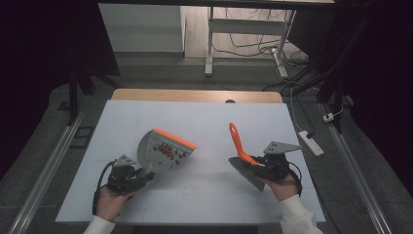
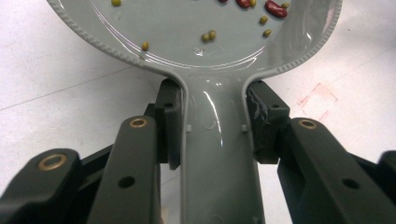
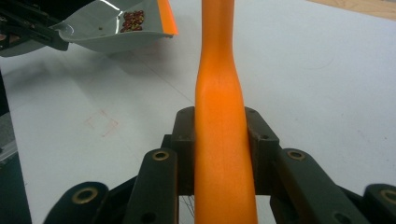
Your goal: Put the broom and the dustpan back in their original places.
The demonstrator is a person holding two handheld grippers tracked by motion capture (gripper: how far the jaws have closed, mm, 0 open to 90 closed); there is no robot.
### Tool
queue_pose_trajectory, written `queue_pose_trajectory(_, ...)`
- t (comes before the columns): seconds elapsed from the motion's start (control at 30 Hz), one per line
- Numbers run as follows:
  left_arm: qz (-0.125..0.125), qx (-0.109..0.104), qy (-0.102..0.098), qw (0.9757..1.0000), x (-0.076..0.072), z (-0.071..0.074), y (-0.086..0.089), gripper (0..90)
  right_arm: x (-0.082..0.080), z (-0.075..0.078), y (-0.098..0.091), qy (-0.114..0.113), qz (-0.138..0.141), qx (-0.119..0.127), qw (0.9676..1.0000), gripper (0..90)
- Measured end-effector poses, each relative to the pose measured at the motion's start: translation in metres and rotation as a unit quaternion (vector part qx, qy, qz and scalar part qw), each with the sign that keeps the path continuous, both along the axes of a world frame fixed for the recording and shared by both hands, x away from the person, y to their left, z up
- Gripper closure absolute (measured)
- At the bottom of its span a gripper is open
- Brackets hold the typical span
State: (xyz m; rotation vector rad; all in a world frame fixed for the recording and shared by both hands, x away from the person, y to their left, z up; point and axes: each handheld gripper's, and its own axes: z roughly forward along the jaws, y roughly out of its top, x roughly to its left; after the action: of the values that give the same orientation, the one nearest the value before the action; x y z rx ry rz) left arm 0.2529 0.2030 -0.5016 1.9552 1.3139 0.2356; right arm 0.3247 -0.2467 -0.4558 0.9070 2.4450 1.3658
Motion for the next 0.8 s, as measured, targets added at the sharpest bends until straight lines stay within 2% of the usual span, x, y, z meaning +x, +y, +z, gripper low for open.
queue_pose_trajectory(0.2,0.011,0.013,0.001,0.9999,-0.001,-0.002,0.0,61.9,0.002,-0.003,-0.008,0.011,-0.005,0.009,0.9999,70.2)
queue_pose_trajectory(0.37,0.023,0.014,-0.001,0.9996,-0.003,-0.002,-0.001,61.9,0.001,-0.005,-0.012,0.022,-0.012,0.014,0.9996,70.2)
queue_pose_trajectory(0.6,0.044,0.02,0.001,0.9988,-0.005,-0.004,0.0,61.8,0.0,-0.008,-0.012,0.04,-0.019,0.019,0.9988,70.2)
queue_pose_trajectory(0.8,0.061,0.018,0.002,0.9979,-0.008,-0.004,0.002,61.8,0.001,-0.009,-0.009,0.044,-0.016,0.015,0.9988,70.2)
